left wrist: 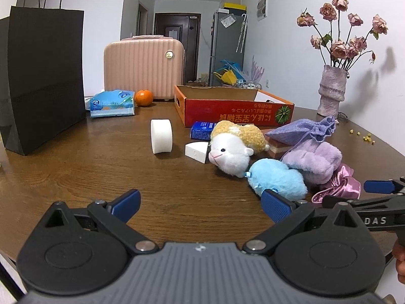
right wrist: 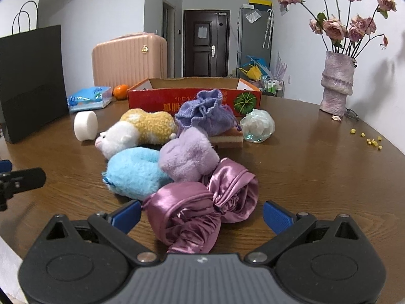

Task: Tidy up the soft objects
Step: 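Lower the right gripper onto the pink satin scrunchies and close it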

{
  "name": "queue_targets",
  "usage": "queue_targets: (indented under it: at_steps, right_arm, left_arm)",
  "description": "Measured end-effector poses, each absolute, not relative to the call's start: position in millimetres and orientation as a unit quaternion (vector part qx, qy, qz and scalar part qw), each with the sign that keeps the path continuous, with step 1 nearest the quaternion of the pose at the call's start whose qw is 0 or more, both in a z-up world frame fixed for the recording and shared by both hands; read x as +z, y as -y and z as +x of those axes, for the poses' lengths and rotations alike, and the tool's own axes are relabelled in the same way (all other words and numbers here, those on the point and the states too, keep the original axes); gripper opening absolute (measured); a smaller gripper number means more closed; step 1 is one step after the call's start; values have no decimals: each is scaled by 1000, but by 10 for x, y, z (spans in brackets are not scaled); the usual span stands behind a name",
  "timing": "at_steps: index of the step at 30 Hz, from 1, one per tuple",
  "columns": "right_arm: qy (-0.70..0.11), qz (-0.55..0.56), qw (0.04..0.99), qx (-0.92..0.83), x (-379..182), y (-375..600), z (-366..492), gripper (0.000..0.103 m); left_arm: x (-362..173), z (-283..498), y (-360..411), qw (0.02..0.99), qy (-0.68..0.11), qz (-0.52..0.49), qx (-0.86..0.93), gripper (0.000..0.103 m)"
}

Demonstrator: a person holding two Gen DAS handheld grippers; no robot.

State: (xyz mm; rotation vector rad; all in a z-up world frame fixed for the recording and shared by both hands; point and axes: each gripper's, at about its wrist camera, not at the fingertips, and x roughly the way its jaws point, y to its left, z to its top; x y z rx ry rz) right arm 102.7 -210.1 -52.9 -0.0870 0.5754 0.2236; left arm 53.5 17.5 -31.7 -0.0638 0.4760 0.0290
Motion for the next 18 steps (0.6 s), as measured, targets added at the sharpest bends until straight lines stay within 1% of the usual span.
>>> queue_targets:
  at_steps: [9, 15, 17, 18]
  right_arm:
    - [-301, -44, 945, 117, -615, 2088, 1292, 98]
    - [-310, -44, 941, 125, -666, 2084, 1406, 88]
    - [-310, -46, 941, 126, -681, 2087, 1412, 84]
    - [-310, -47, 941, 126, -688, 2095, 1417, 80]
  left_arm:
    - [-341, 610, -148, 969, -244, -30, 13, 103]
    - [-356, 721, -93, 967, -252, -27, 6, 103]
    - [-358, 752, -71, 967, -254, -25, 5, 103]
    - [-357, 765, -63, 967, -254, -24, 3, 103]
